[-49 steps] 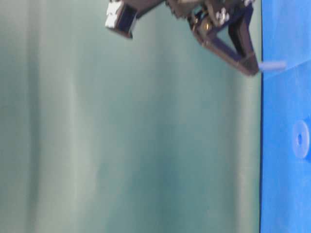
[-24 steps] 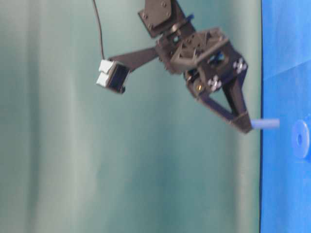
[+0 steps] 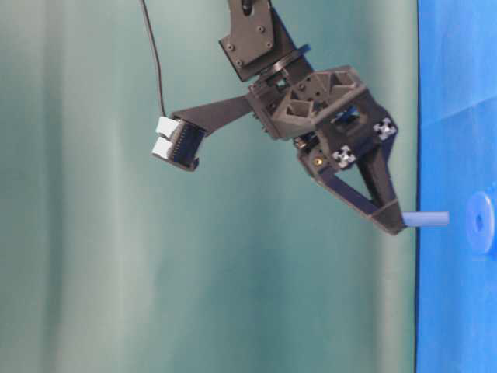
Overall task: Insert the shaft placed at a random location into the center hole of the small gear at another random location.
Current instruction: 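Carry the held shaft left over the blue gear's center hole, then lower the shaft into the gear's center hole with the right gripper, then open the right gripper and raise it away from the gear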
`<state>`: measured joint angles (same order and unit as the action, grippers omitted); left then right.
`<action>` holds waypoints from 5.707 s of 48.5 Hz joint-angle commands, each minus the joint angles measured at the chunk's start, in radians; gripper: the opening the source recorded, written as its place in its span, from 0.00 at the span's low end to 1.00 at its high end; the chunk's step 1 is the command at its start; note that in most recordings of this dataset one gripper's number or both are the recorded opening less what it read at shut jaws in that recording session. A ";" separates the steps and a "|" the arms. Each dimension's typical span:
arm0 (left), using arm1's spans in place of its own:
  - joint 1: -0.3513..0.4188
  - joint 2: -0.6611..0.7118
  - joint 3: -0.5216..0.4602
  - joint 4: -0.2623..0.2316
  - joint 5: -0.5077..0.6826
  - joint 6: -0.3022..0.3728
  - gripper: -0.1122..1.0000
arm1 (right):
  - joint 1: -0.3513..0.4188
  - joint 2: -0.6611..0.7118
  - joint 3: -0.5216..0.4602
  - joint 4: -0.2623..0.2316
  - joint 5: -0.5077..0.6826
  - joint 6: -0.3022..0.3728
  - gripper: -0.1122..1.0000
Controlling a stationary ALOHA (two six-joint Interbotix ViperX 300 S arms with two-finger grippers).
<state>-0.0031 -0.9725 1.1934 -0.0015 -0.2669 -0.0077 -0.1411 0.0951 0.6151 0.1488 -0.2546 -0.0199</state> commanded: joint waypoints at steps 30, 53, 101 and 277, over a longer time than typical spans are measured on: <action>0.000 0.003 -0.011 0.000 -0.006 -0.002 0.10 | 0.002 0.054 -0.018 0.006 -0.060 0.011 0.14; 0.002 0.003 -0.011 0.000 -0.006 -0.002 0.10 | 0.002 -0.008 -0.026 0.000 -0.035 0.003 0.14; 0.002 0.002 -0.011 0.000 -0.008 -0.002 0.10 | 0.006 0.097 -0.020 0.006 -0.083 0.006 0.14; 0.002 -0.084 -0.002 0.000 0.080 -0.038 0.10 | 0.048 -0.601 0.451 0.035 -0.006 0.015 0.85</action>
<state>-0.0031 -1.0615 1.2011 -0.0015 -0.1810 -0.0445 -0.0966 -0.4924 1.0738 0.1810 -0.2577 -0.0061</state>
